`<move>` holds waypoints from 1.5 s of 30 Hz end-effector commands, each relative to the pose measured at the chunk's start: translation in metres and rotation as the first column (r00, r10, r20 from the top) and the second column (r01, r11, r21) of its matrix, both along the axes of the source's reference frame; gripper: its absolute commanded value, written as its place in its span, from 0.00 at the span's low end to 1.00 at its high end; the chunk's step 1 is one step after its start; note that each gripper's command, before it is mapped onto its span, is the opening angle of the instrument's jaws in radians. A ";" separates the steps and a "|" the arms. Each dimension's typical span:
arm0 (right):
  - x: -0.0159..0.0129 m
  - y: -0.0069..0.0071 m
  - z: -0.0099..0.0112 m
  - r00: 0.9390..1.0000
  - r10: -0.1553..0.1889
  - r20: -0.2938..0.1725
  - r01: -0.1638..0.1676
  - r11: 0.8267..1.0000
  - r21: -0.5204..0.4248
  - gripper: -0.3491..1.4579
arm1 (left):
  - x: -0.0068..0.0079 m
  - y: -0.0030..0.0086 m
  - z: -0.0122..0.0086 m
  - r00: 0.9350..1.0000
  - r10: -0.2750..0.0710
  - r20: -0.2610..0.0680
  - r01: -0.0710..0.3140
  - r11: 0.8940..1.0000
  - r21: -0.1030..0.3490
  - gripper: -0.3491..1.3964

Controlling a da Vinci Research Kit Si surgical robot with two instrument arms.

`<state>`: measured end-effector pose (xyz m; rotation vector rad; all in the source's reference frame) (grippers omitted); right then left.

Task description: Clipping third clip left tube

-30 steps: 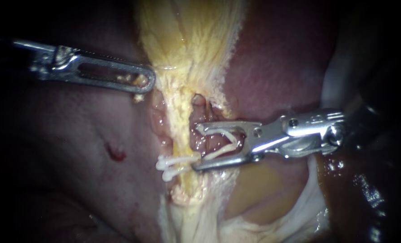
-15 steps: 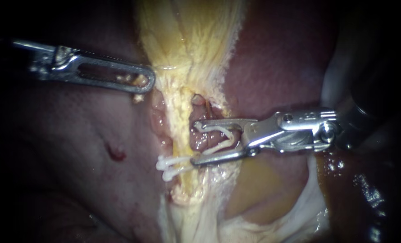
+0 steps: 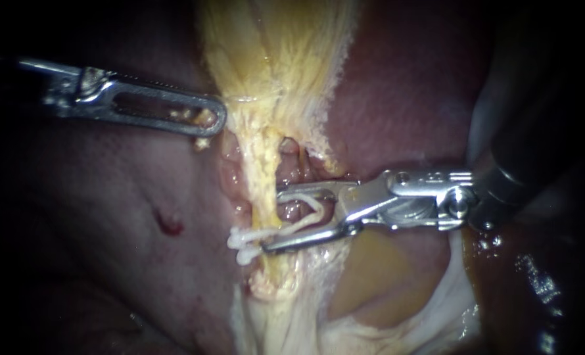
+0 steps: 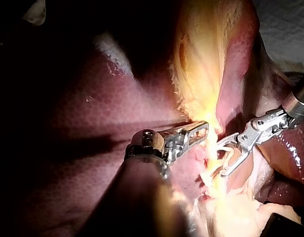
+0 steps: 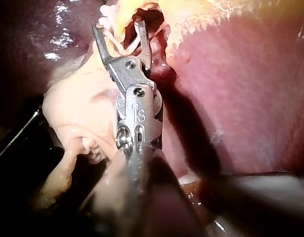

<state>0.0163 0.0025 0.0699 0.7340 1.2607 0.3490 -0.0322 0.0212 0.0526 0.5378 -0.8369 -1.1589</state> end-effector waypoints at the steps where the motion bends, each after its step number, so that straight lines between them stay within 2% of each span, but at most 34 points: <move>1: 0.0002 -0.0001 -0.0001 1.000 0.005 -0.011 -0.005 1.000 0.009 0.47 | 0.0000 0.0000 0.0000 1.000 0.000 0.000 0.000 1.000 0.000 0.00; 9: 0.0018 -0.0001 -0.0003 0.996 0.007 -0.088 -0.001 0.998 0.067 0.46 | 0.0000 0.0000 0.0001 1.000 0.000 0.000 0.000 1.000 0.000 0.00; 12: 0.0024 0.0000 -0.0003 0.993 0.015 -0.121 -0.003 0.996 0.093 0.46 | 0.0000 0.0000 0.0001 1.000 0.000 0.000 0.000 1.000 0.000 0.00; 15: 0.0030 0.0000 -0.0003 0.989 0.006 -0.145 0.010 0.994 0.112 0.46 | 0.0000 0.0000 0.0001 1.000 0.000 0.000 0.000 1.000 0.000 0.00; 22: 0.0041 0.0003 -0.0003 0.977 0.023 -0.212 0.011 0.987 0.161 0.46 | 0.0000 0.0000 0.0002 1.000 0.000 0.000 0.000 1.000 -0.001 0.00; 29: 0.0055 0.0005 0.0000 0.967 0.036 -0.253 0.011 0.983 0.184 0.46 | 0.0000 -0.0001 0.0004 1.000 0.000 0.000 0.000 1.000 -0.002 0.00; 34: 0.0058 0.0009 0.0000 0.963 0.051 -0.265 0.002 0.981 0.195 0.45 | 0.0000 -0.0001 0.0005 1.000 0.000 0.000 0.000 1.000 -0.002 0.00; 40: 0.0055 0.0021 0.0000 0.962 0.085 -0.261 -0.028 0.976 0.217 0.45 | -0.0001 -0.0001 0.0005 1.000 0.000 0.000 0.000 1.000 -0.002 0.00; 45: 0.0053 0.0031 -0.0005 0.954 0.110 -0.279 -0.040 0.969 0.244 0.45 | -0.0001 -0.0001 0.0005 1.000 0.000 -0.001 0.000 1.000 -0.003 0.00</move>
